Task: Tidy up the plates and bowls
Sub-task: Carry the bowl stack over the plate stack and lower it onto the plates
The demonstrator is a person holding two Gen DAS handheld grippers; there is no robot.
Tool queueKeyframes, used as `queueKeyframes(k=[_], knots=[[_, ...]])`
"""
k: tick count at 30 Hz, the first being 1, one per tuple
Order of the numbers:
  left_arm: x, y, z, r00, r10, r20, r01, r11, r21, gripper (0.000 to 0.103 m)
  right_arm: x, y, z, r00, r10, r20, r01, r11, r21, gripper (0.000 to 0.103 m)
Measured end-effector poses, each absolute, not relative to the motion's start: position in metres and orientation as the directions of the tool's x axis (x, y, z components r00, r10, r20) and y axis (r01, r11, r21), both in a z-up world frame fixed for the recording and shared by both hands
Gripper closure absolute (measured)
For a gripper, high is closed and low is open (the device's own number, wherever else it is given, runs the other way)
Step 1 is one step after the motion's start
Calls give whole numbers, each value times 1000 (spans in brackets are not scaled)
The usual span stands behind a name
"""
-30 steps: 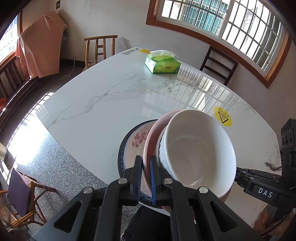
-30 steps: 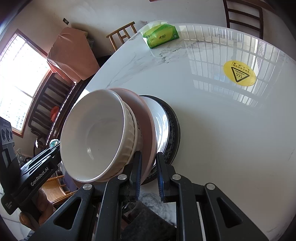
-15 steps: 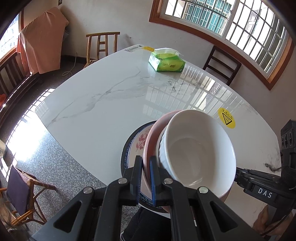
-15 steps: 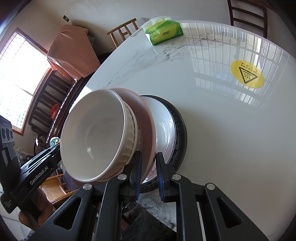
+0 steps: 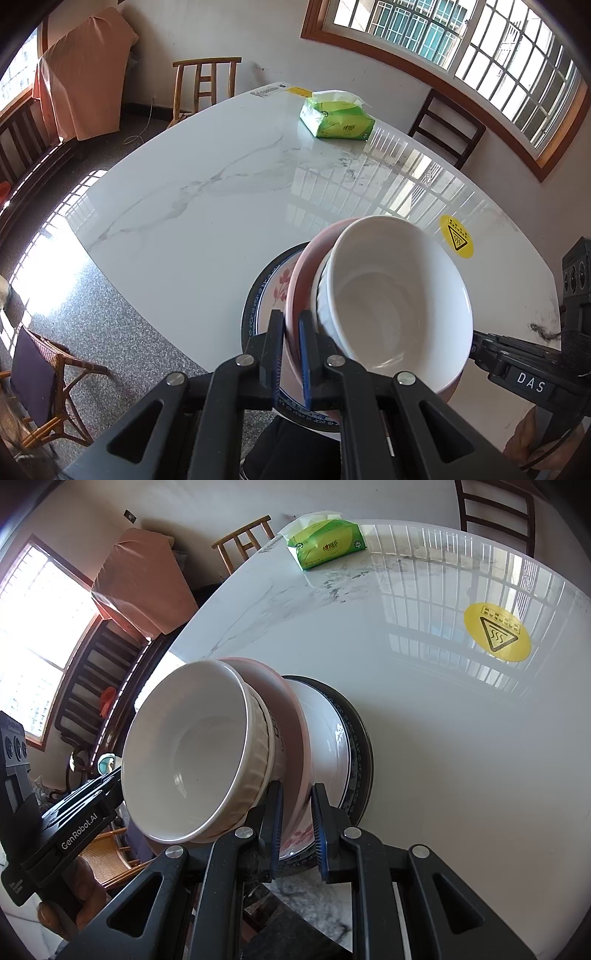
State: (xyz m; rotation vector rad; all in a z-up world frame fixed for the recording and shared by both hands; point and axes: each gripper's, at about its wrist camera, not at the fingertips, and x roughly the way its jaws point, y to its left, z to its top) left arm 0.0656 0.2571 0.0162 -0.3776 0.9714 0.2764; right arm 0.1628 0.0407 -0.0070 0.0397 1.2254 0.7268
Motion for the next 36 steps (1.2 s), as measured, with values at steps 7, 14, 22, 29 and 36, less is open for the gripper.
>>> queueKeyframes(k=[7, 14, 22, 29, 36], knots=[[68, 259, 15, 533, 56, -844, -396, 898, -190, 97, 163, 42, -7, 143, 520, -842, -484, 779, 399, 87], [70, 259, 13, 528, 51, -848, -397, 897, -193, 97, 165, 43, -7, 141, 515, -845, -485, 780, 395, 87], [70, 261, 9, 527, 43, -849, -399, 894, -202, 97, 165, 45, -6, 146, 513, -846, -488, 781, 389, 87], [68, 262, 6, 529, 40, -848, -402, 892, -208, 96, 165, 45, -6, 146, 517, -843, -488, 779, 393, 87], [66, 257, 6, 541, 65, -839, -396, 899, -186, 96, 165, 44, -8, 148, 526, -838, -484, 777, 402, 87]])
